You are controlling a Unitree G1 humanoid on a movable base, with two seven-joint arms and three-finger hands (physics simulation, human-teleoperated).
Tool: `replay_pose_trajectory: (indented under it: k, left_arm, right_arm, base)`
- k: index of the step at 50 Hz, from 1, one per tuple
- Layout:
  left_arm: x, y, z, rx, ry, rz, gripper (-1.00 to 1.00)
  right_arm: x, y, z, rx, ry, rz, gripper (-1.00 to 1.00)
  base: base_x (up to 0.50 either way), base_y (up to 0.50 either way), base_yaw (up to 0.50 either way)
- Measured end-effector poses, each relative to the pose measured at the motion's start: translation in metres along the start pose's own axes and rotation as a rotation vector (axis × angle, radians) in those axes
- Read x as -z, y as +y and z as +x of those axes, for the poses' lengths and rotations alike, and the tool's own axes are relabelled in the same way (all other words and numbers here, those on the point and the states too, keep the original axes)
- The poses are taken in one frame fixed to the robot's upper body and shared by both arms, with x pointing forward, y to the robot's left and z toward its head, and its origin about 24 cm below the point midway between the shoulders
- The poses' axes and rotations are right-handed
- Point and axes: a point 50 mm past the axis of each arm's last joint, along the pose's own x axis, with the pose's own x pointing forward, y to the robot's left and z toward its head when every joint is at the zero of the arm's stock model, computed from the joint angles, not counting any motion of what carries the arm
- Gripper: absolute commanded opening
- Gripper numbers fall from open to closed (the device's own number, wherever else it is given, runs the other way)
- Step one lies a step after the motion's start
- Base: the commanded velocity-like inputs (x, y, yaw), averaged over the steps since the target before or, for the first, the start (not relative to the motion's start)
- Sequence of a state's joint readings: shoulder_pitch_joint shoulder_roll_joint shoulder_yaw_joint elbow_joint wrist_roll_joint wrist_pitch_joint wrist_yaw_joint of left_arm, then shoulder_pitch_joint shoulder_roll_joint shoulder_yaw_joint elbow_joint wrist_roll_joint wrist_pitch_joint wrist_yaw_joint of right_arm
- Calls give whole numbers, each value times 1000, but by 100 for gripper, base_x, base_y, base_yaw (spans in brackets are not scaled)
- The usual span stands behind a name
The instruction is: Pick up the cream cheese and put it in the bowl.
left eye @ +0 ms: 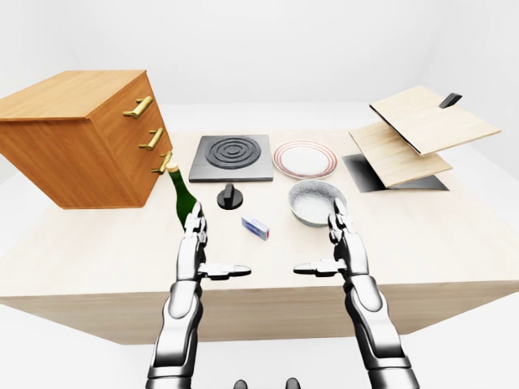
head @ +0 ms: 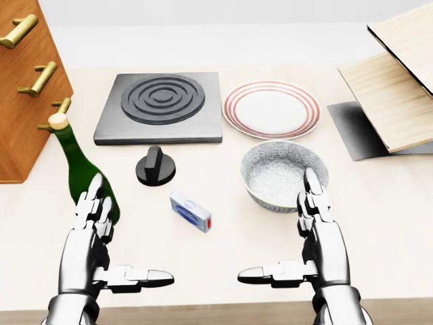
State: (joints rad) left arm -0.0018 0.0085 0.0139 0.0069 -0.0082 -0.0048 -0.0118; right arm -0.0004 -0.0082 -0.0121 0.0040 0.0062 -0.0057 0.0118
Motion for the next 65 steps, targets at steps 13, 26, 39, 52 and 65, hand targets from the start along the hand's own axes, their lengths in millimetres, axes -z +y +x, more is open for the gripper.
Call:
replay_pose_trajectory:
  k: [13,26,39,52,65]
  left_arm:
    - [3,4,-1,9,7,-4,100]
    - [5,4,-2,17,14,-7,100]
    - [5,3,0,23,13,-7,100]
    - [-10,1,17,35,-2,18,100]
    - [-46,-4,49,49,-93,47,100]
  right_arm:
    - [2,-3,-1,-6,-5,-20,100]
    - [1,-3,-2,-16,-12,-15,100]
    - [-2,-2,-2,-24,-26,-19,100]
    - [-28,24,3,-108,-97,-38,100]
    - [-41,50,12,-199,-141,-25,100]
  base:
    - [0,0,0]
    - [41,-3,0]
    - [10,-1,0]
    - [0,0,0]
    - [0,0,0]
